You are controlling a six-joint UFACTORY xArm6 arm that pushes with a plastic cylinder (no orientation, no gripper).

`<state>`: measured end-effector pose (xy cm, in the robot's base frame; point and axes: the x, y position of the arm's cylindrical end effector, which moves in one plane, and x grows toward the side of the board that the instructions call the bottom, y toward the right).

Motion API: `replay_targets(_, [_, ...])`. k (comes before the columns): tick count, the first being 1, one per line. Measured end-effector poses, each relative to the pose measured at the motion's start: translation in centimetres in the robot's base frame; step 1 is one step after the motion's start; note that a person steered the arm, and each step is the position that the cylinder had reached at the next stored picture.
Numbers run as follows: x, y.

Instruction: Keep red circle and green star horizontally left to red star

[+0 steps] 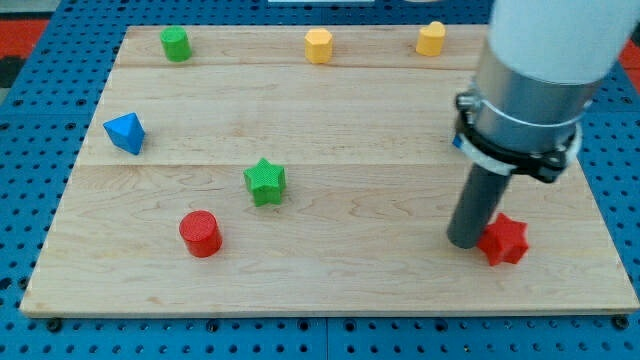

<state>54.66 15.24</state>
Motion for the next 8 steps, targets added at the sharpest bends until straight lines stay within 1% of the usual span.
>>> replay_targets(1, [0.7, -4.2])
replay_targets(2, [0.9, -15.0])
replay_targets(3, [0.4, -23.6])
replay_targets(4, [-1.2, -29.7])
replay_targets(5, [-2.4, -33.7])
replay_targets(6, [-6.8, -33.4])
replay_targets(7, [-10.1, -27.7])
replay_targets(8, [-7.6, -23.7])
